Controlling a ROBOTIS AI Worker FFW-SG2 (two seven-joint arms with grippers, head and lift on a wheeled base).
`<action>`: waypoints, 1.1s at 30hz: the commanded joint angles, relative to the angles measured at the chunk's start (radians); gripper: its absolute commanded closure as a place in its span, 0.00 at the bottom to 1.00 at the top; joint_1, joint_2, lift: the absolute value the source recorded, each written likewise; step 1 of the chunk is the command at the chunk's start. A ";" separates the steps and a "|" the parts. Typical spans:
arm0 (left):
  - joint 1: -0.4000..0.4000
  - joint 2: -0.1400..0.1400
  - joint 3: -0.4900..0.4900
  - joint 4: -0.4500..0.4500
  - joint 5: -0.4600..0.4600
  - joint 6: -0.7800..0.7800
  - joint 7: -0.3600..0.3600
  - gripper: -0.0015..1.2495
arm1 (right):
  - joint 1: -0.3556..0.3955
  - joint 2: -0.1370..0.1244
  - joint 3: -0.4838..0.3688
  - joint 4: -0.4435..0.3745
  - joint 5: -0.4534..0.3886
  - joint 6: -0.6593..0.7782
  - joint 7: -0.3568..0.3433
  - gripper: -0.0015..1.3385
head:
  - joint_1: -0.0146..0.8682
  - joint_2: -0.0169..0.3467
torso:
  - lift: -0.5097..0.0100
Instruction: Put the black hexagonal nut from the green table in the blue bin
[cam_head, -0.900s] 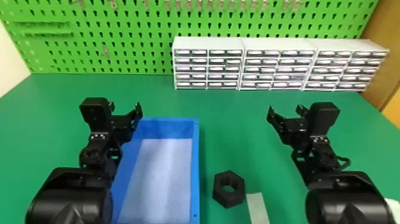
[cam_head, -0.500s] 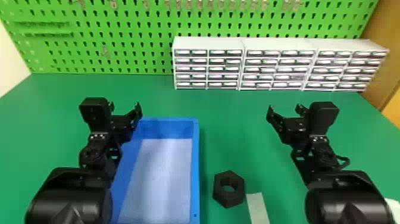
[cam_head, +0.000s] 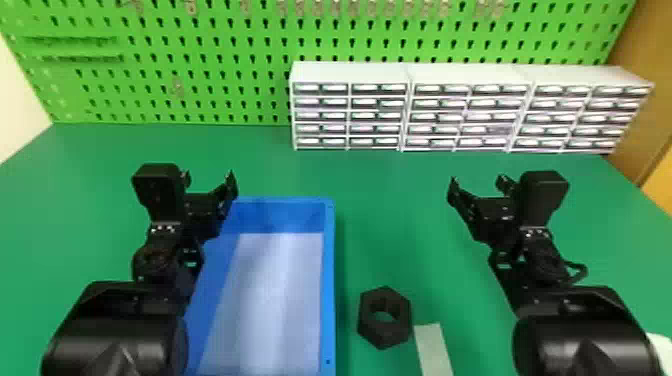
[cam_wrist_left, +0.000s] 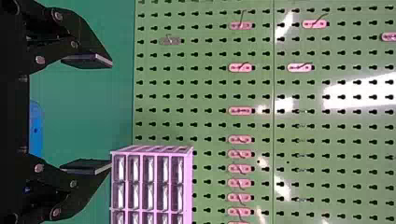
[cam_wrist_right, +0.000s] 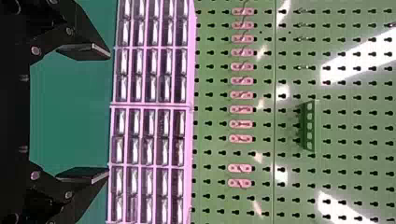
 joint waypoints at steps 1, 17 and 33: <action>0.000 0.000 -0.001 0.000 0.003 0.000 0.000 0.39 | 0.002 0.000 -0.002 0.000 0.000 0.000 0.000 0.29 | 0.79 0.19 | 0.80; 0.002 0.000 0.002 0.000 0.013 0.000 0.000 0.39 | -0.009 -0.020 0.029 -0.144 0.033 0.264 0.021 0.29 | 0.79 0.19 | 0.80; 0.003 -0.001 0.003 0.000 0.023 0.000 0.000 0.39 | -0.095 -0.052 0.075 -0.250 0.161 0.670 0.290 0.29 | 0.79 0.19 | 0.80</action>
